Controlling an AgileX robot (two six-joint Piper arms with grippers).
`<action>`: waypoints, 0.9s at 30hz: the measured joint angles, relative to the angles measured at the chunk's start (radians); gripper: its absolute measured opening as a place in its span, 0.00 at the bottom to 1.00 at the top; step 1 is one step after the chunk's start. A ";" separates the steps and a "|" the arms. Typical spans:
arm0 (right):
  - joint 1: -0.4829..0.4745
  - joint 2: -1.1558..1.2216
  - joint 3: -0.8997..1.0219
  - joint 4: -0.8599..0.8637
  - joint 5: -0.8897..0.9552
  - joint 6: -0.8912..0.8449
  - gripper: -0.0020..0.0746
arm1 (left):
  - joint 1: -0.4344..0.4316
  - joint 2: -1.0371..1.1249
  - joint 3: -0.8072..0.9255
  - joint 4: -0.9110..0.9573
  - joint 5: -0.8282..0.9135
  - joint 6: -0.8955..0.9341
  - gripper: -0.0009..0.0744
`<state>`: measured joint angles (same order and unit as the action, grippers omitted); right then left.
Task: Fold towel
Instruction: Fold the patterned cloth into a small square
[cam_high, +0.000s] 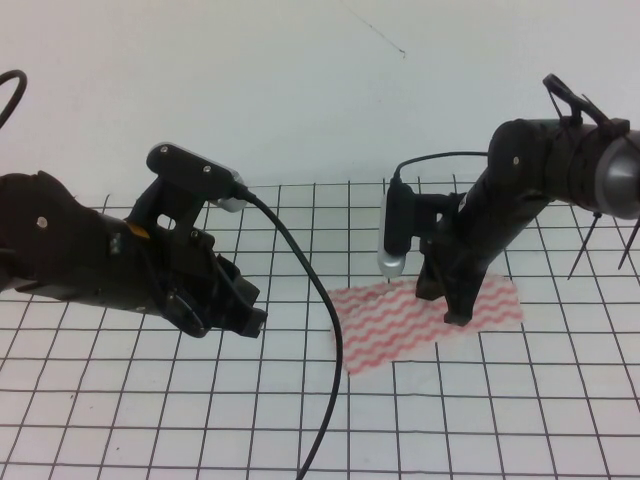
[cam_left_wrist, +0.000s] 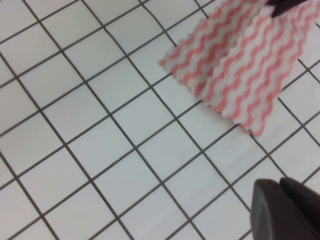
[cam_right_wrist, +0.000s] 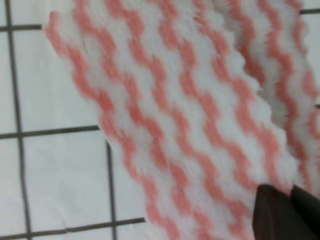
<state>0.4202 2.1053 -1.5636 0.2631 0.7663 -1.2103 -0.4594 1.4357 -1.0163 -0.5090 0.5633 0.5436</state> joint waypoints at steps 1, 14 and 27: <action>0.000 0.000 -0.002 -0.006 -0.009 0.000 0.04 | 0.000 0.000 0.000 0.000 0.000 0.000 0.01; 0.000 0.075 -0.025 -0.036 -0.094 0.002 0.04 | 0.000 0.000 0.000 0.000 0.002 0.000 0.01; -0.002 0.065 -0.026 -0.096 -0.108 0.125 0.37 | 0.000 0.022 0.000 -0.012 0.006 0.003 0.01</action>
<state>0.4187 2.1699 -1.5897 0.1670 0.6582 -1.0850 -0.4594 1.4581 -1.0163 -0.5214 0.5691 0.5468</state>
